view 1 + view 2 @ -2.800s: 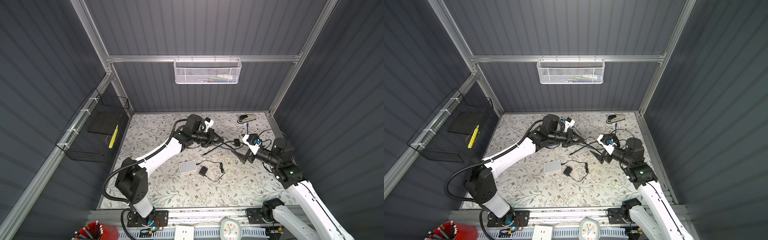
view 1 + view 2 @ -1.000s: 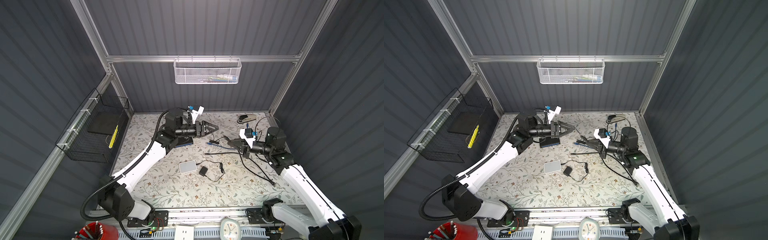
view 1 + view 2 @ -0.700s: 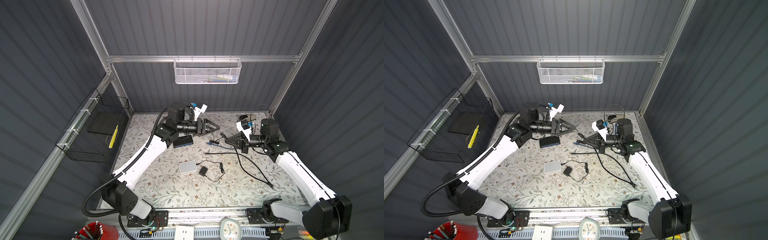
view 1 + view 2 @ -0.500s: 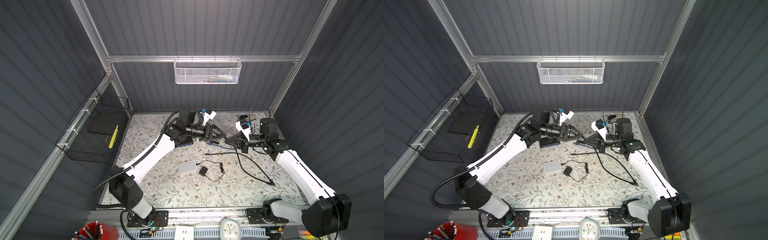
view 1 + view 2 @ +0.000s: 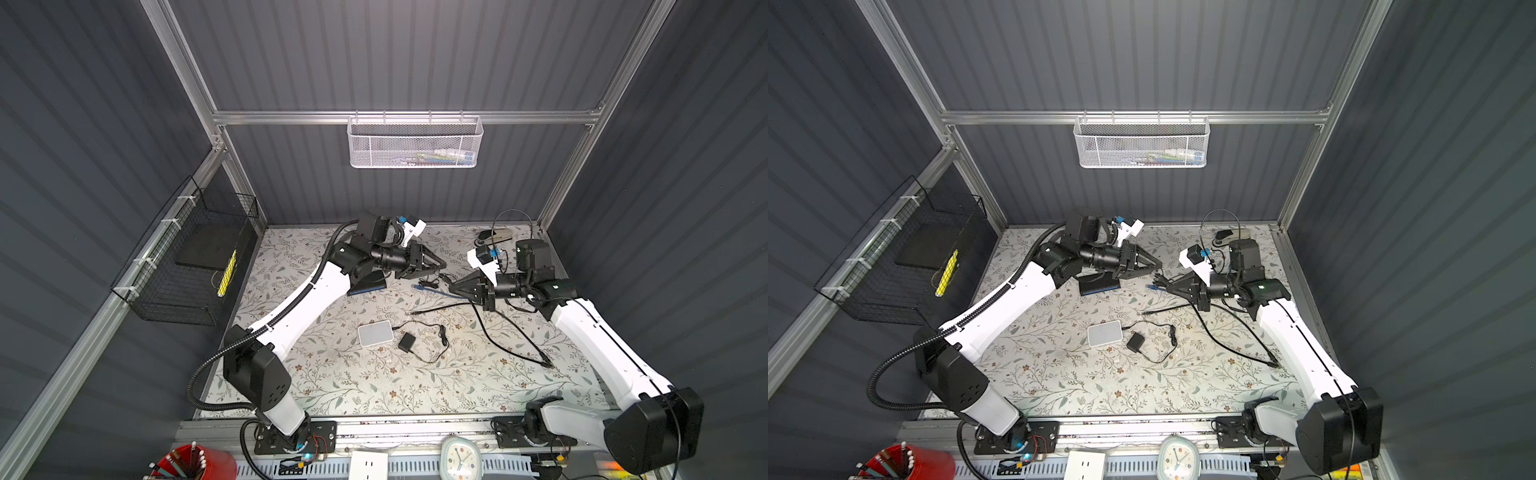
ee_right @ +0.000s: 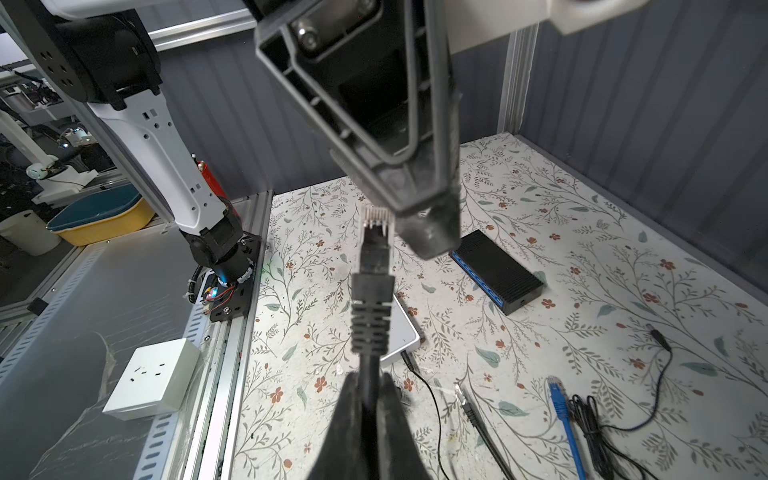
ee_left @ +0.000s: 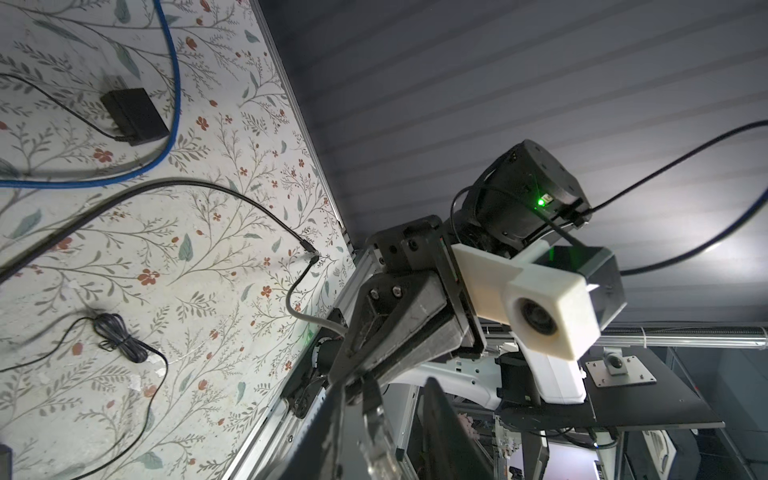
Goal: Insert the plug into the switch port
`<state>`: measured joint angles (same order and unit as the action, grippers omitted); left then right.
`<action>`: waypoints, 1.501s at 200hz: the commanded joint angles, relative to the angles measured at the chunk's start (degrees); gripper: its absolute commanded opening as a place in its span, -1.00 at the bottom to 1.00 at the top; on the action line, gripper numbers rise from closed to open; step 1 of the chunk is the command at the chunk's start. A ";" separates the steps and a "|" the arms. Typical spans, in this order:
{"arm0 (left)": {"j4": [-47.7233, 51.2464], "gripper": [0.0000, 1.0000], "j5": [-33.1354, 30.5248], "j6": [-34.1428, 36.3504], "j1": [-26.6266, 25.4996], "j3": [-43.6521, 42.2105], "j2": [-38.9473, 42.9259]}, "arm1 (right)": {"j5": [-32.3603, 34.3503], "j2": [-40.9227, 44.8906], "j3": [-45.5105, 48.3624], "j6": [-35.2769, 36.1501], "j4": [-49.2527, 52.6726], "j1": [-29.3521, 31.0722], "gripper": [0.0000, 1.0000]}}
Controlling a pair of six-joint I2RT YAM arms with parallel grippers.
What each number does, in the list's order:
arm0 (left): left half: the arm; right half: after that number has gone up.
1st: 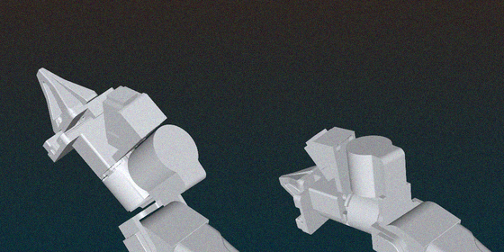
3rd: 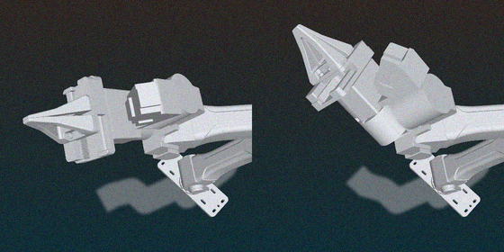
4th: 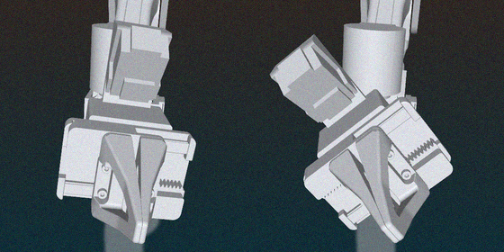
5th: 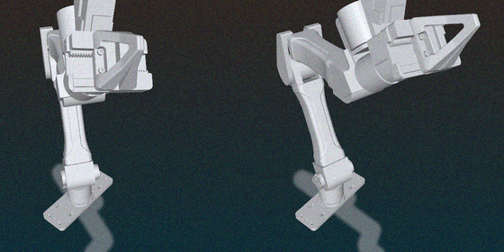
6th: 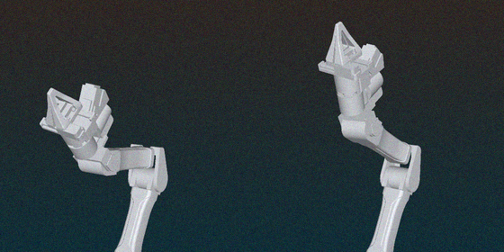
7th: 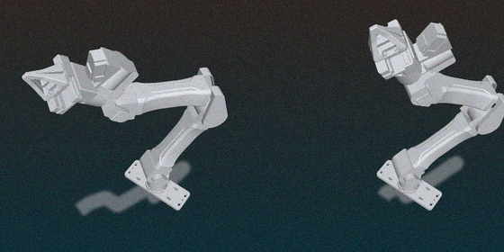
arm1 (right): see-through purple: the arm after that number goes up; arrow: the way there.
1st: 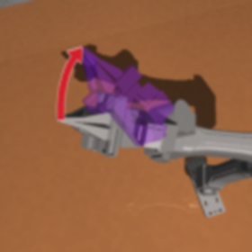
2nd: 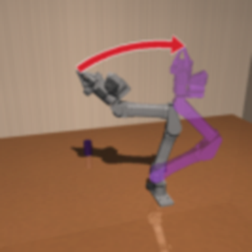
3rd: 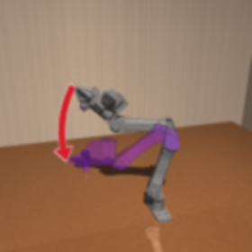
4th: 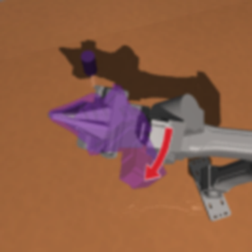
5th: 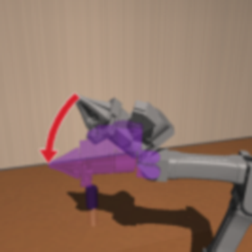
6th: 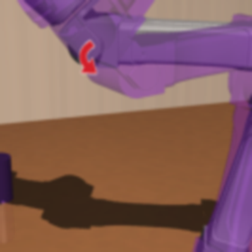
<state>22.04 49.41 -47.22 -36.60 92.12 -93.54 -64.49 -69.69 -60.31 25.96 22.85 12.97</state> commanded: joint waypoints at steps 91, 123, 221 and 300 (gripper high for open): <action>-0.91 -0.61 5.43 -1.89 -1.63 -0.05 -1.29 | 1.41 -1.30 -2.97 0.09 0.85 0.54 -0.94; 0.49 -0.71 4.84 -1.65 -1.63 0.55 -1.65 | 1.97 -1.18 -2.96 -0.12 0.79 0.56 -0.89; -11.35 -0.94 -4.49 -25.57 0.27 -9.45 2.70 | 20.94 8.48 0.87 -4.96 -8.09 0.43 0.45; -1.47 -1.00 -23.29 -58.14 0.56 -13.12 7.83 | 31.50 14.95 12.28 23.33 -22.02 11.20 0.69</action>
<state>15.46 32.51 -96.73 -35.90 74.28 -88.40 -39.59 -49.93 -48.05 38.41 1.10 18.20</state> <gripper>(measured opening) 0.109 0.865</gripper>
